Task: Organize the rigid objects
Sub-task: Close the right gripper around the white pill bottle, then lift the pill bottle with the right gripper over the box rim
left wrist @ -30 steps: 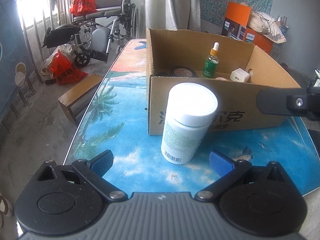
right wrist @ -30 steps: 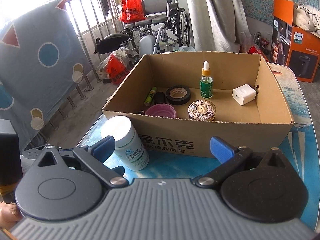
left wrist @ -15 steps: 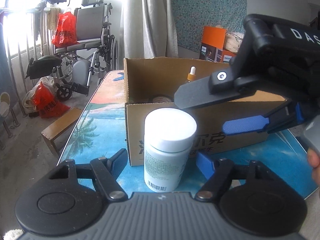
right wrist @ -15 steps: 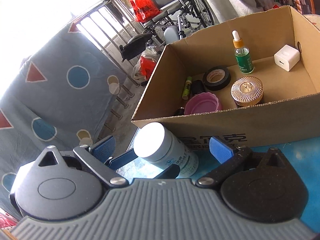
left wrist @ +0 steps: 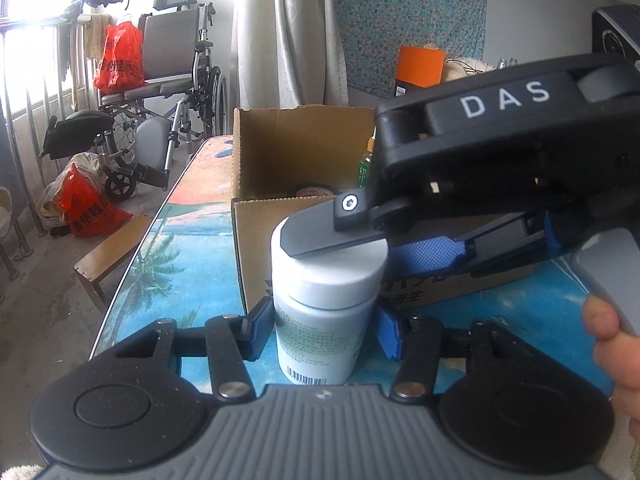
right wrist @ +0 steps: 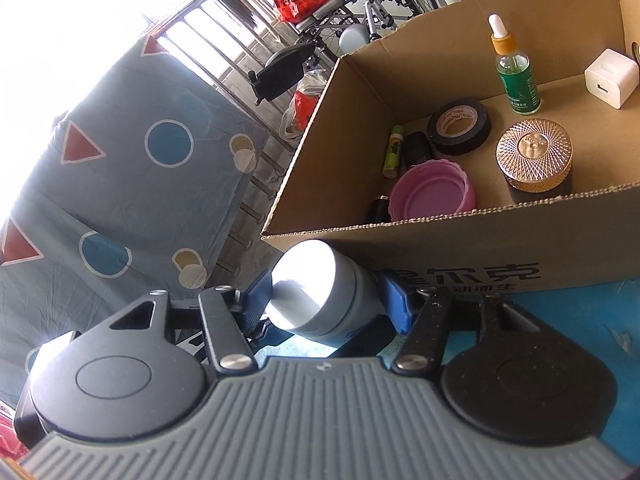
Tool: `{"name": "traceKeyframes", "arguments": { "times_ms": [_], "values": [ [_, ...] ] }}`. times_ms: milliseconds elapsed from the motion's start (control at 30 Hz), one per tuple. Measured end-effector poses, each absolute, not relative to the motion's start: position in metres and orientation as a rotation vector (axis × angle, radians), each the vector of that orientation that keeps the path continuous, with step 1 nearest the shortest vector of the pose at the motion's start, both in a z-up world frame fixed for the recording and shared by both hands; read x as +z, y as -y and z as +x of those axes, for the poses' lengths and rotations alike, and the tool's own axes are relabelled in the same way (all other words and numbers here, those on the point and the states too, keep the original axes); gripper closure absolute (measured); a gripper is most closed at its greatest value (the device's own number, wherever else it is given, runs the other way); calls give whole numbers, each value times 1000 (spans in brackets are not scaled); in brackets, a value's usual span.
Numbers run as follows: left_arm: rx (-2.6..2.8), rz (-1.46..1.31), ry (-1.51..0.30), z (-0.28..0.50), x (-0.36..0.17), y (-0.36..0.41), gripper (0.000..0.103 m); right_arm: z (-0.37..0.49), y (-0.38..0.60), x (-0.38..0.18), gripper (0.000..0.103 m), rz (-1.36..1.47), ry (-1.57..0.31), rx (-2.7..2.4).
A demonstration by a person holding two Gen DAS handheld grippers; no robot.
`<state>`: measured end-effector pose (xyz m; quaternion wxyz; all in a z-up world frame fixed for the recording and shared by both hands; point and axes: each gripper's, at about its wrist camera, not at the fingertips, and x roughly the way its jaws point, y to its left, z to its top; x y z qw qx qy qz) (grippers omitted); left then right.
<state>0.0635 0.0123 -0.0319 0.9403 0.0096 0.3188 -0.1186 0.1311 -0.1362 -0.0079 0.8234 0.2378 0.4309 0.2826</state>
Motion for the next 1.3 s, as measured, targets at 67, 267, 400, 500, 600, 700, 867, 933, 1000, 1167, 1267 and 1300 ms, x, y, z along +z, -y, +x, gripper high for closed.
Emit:
{"name": "traceKeyframes", "arguments": {
  "times_ms": [67,267,400,500,600,700,867,933,1000,1167,1267,1300],
  "values": [
    [-245,17,-658,61,-30,-12,49,129,137,-7,47,508,-918,600],
    [-245,58,-648,41,-8,-8,49,109,141,11,47,506,-902,625],
    [-226,96,-590,27,24,-2,49,93,142,41,45,485,-835,675],
    [-221,130,-526,22,50,5,49,83,146,73,44,453,-755,709],
    [-235,148,-472,27,76,17,49,79,154,104,43,413,-674,720],
    [-269,154,-431,41,97,33,49,81,167,130,41,380,-614,706],
    [-382,113,-448,83,108,64,49,105,206,156,36,347,-584,627],
    [-434,79,-482,103,105,76,49,121,226,156,35,353,-605,583],
    [-466,69,-513,121,99,89,49,137,247,147,35,376,-643,546],
    [-519,66,-590,159,74,120,50,176,293,101,35,453,-772,466],
    [-533,61,-638,174,52,131,50,190,315,73,33,511,-814,446],
    [-535,52,-654,183,47,135,50,191,317,61,33,516,-822,433]
  ]
}}
